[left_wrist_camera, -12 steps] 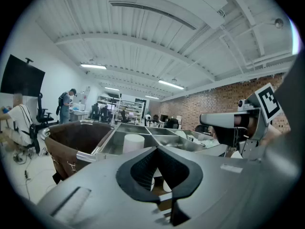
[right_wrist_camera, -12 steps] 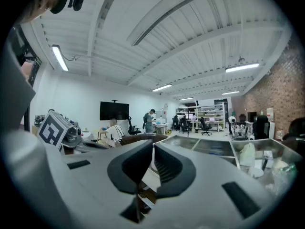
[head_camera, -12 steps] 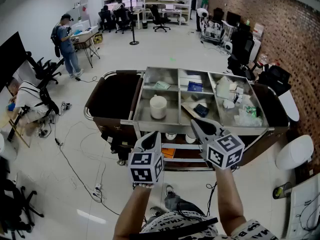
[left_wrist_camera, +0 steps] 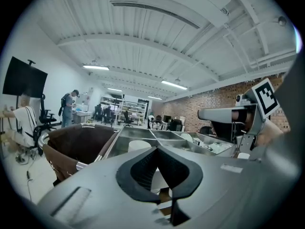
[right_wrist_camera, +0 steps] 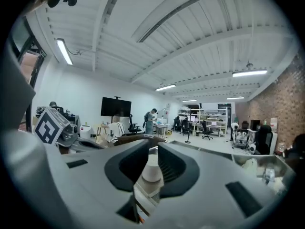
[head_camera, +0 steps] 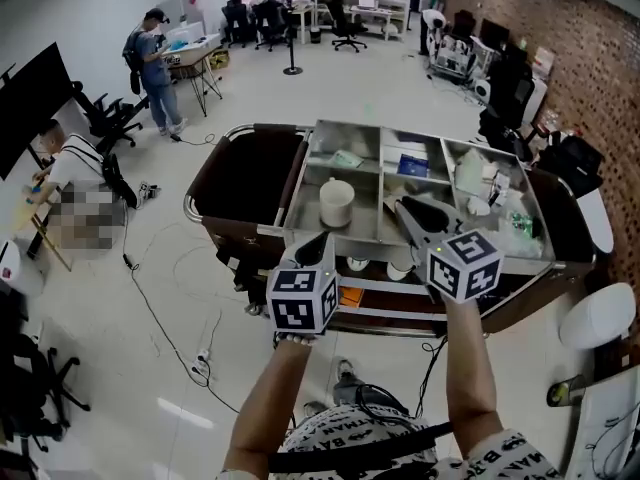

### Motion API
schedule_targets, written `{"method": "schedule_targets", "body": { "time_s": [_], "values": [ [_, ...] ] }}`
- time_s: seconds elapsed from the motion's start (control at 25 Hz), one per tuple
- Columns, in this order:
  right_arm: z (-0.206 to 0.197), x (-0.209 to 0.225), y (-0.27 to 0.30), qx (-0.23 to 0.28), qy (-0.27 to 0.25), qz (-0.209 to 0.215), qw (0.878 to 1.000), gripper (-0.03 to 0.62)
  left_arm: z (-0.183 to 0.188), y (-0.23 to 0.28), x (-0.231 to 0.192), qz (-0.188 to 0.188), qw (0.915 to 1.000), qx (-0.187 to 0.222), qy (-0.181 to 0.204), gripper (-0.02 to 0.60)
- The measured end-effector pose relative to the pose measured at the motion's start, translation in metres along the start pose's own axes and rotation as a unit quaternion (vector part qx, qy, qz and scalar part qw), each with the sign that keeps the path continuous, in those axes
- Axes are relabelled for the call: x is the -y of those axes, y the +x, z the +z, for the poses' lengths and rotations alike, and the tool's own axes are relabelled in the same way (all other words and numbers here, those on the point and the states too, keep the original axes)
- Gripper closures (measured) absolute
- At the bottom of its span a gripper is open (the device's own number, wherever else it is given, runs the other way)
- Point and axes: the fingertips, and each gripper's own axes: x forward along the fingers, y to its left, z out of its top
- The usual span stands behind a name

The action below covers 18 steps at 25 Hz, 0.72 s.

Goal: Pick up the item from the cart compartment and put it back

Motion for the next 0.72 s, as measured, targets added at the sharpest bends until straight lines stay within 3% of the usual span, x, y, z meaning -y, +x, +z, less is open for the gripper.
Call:
{"method": "schedule_targets", "body": {
  "time_s": [0.12, 0.16, 0.32, 0.52, 0.72],
  "values": [
    [0.008, 0.012, 0.015, -0.012, -0.014, 0.005, 1.0, 0.511, 0.011, 0.009, -0.001, -0.002, 1.0, 0.004, 0.001, 0.581],
    [0.011, 0.016, 0.02, -0.018, -0.017, 0.009, 1.0, 0.442, 0.014, 0.012, 0.0, -0.004, 1.0, 0.004, 0.003, 0.581],
    [0.024, 0.032, 0.046, -0.061, -0.038, 0.033, 0.997, 0.281, 0.022, 0.023, -0.001, -0.012, 0.9999, -0.002, 0.011, 0.581],
    [0.054, 0.056, 0.08, -0.087, -0.053, 0.043, 0.994, 0.278, 0.034, 0.038, -0.013, -0.016, 0.9997, -0.002, 0.016, 0.581],
    [0.067, 0.076, 0.118, -0.131, -0.077, 0.047, 0.987, 0.219, 0.042, 0.049, -0.027, -0.016, 0.9997, -0.003, 0.02, 0.581]
  ]
}}
